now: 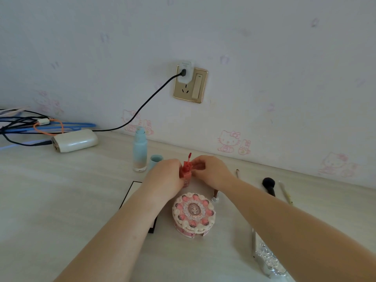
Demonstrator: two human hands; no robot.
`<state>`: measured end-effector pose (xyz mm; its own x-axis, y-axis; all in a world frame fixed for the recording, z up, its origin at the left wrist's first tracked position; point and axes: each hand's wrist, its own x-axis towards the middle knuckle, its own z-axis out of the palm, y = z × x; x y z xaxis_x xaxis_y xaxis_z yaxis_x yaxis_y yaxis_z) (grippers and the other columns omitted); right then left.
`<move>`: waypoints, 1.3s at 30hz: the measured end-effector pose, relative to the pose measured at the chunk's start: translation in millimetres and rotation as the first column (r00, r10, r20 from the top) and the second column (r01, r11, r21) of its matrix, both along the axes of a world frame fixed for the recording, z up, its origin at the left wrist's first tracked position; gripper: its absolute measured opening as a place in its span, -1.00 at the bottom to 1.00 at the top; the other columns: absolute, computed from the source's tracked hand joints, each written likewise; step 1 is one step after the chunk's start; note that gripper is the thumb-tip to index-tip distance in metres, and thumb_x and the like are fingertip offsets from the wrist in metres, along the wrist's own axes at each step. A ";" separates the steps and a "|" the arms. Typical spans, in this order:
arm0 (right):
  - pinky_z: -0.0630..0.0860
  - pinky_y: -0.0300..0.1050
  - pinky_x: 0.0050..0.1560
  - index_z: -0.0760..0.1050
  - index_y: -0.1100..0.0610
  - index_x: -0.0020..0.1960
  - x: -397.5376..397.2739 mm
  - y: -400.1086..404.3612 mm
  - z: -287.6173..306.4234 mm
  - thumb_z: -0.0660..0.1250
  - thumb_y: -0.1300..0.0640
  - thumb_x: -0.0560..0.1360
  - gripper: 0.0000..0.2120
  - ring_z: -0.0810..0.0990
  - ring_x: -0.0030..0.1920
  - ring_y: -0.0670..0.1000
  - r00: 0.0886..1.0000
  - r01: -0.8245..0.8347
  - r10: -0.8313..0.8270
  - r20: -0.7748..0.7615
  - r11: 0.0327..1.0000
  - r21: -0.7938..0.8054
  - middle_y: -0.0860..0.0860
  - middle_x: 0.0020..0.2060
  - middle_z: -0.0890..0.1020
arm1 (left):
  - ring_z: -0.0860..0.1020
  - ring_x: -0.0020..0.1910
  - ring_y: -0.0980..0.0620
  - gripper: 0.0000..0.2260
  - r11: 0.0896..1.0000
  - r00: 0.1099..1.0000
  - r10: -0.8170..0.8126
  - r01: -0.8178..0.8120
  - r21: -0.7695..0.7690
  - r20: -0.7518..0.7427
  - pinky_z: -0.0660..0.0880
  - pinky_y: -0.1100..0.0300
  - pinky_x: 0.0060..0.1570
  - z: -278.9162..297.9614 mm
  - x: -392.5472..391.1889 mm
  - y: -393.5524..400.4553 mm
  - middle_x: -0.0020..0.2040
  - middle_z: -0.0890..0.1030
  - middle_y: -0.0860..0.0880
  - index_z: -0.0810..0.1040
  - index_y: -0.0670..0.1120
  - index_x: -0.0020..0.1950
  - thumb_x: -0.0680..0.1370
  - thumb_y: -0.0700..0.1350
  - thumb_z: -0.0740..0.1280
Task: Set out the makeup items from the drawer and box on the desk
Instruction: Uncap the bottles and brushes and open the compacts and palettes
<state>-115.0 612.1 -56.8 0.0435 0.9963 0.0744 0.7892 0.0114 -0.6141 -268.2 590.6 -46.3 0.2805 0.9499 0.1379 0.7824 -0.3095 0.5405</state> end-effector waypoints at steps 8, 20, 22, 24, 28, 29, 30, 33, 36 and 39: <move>0.36 -0.13 0.29 0.41 0.02 0.31 9.2 -6.1 11.4 0.40 -0.01 0.44 -0.53 0.46 0.20 -0.12 0.993 -0.021 0.013 -0.117 0.997 -0.069 -0.11 0.12 0.52 | 0.60 0.02 0.00 -0.61 0.999 1.000 0.018 -0.018 -0.047 0.008 0.53 0.06 0.06 -0.4 -1.3 3.7 0.09 0.62 -0.03 0.49 -0.09 0.23 0.45 0.02 0.40; 0.19 -0.16 0.39 0.42 -0.04 0.34 71.7 -40.2 30.0 0.15 0.25 0.56 -0.60 0.32 0.41 -0.01 0.902 -0.091 0.089 0.423 0.996 -0.015 -0.04 0.38 0.41 | 0.57 -0.07 0.06 -0.81 0.983 0.990 -0.131 0.123 0.135 0.054 0.49 0.10 0.03 38.4 23.4 -32.1 -0.03 0.57 0.08 0.49 0.01 0.06 0.48 0.01 0.36; 0.20 -0.06 0.42 0.37 -0.06 0.38 67.3 -41.1 24.3 0.15 0.27 0.55 -0.55 0.28 0.43 0.02 0.839 -0.168 0.182 0.513 0.983 -0.075 -0.02 0.42 0.37 | 0.55 0.04 0.03 -0.73 0.973 0.977 -0.206 0.211 0.094 -0.054 0.48 0.09 0.07 24.2 44.3 -34.8 0.05 0.57 0.04 0.52 -0.01 0.15 0.49 0.04 0.34; 0.25 0.00 0.39 0.39 -0.05 0.37 64.1 -41.3 20.9 0.14 0.30 0.53 -0.53 0.28 0.43 0.05 0.810 -0.198 0.225 0.541 0.974 -0.109 0.01 0.42 0.37 | 0.56 0.05 -0.04 -0.70 0.960 0.948 -0.266 0.277 0.045 -0.173 0.46 0.13 -0.03 9.8 63.9 -30.0 0.05 0.55 -0.05 0.53 -0.09 0.13 0.49 0.04 0.33; 0.37 -0.05 0.23 0.48 0.02 0.25 65.0 -36.4 11.3 0.20 0.24 0.50 -0.65 0.41 0.31 0.09 0.703 -0.230 0.210 0.679 0.971 -0.062 0.02 0.26 0.51 | 0.56 0.06 -0.11 -0.71 0.965 0.894 -0.230 0.261 0.030 -0.384 0.41 0.15 -0.09 -3.8 83.8 -18.0 0.08 0.54 -0.12 0.51 -0.14 0.14 0.51 0.00 0.30; 0.36 -0.06 0.17 0.50 0.05 0.19 66.4 -35.8 8.9 0.23 0.20 0.50 -0.71 0.46 0.24 0.10 0.688 -0.238 0.191 0.701 0.971 -0.031 0.03 0.18 0.55 | 0.56 0.05 -0.10 -0.74 0.966 0.887 -0.211 0.253 0.049 -0.412 0.43 0.14 -0.07 -4.8 86.8 -14.8 0.09 0.56 -0.12 0.52 -0.13 0.14 0.52 -0.03 0.29; 0.34 -0.07 0.14 0.51 0.07 0.14 67.3 -36.4 7.4 0.24 0.16 0.50 -0.77 0.49 0.19 0.12 0.681 -0.243 0.172 0.712 0.970 -0.002 0.05 0.12 0.57 | 0.57 0.05 -0.10 -0.77 0.967 0.880 -0.193 0.246 0.068 -0.434 0.44 0.13 -0.07 -5.5 89.8 -11.5 0.09 0.57 -0.12 0.53 -0.12 0.13 0.52 -0.06 0.28; 0.21 -0.04 0.28 0.46 0.09 0.12 73.2 -40.4 5.0 0.20 0.11 0.54 -0.81 0.48 0.18 0.12 0.663 -0.258 0.139 0.736 0.965 0.050 0.07 0.07 0.58 | 0.56 0.05 -0.08 -0.80 0.966 0.862 -0.163 0.238 0.100 -0.480 0.40 0.16 -0.10 -7.1 95.2 -6.1 0.09 0.57 -0.10 0.54 -0.10 0.13 0.54 -0.13 0.25; 0.07 0.01 0.45 0.45 0.07 0.15 81.9 -47.8 9.0 0.20 0.05 0.56 -0.79 0.45 0.21 0.08 0.670 -0.278 0.133 0.730 0.957 0.081 0.05 0.08 0.57 | 0.58 0.02 -0.07 -0.82 0.971 0.873 -0.133 0.209 0.113 -0.468 0.37 0.17 -0.16 -7.4 96.1 -5.8 0.01 0.58 -0.07 0.57 -0.08 0.09 0.53 -0.12 0.25; 0.17 -0.03 0.39 0.50 0.04 0.14 92.0 -57.0 22.0 0.28 0.00 0.52 -0.77 0.50 0.16 0.04 0.747 -0.292 0.124 0.653 0.944 0.154 0.00 0.05 0.60 | 0.58 -0.04 -0.06 -0.84 0.967 0.906 -0.134 0.209 0.149 -0.402 0.40 0.17 -0.21 0.9 91.8 -12.4 -0.05 0.56 -0.04 0.58 -0.02 0.07 0.53 -0.08 0.27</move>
<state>-23.1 555.1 -34.8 -0.3024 0.9232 0.2370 0.9531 0.2964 0.0616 -176.4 578.2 -45.5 0.5034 0.8504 0.1528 0.8433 -0.5221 0.1274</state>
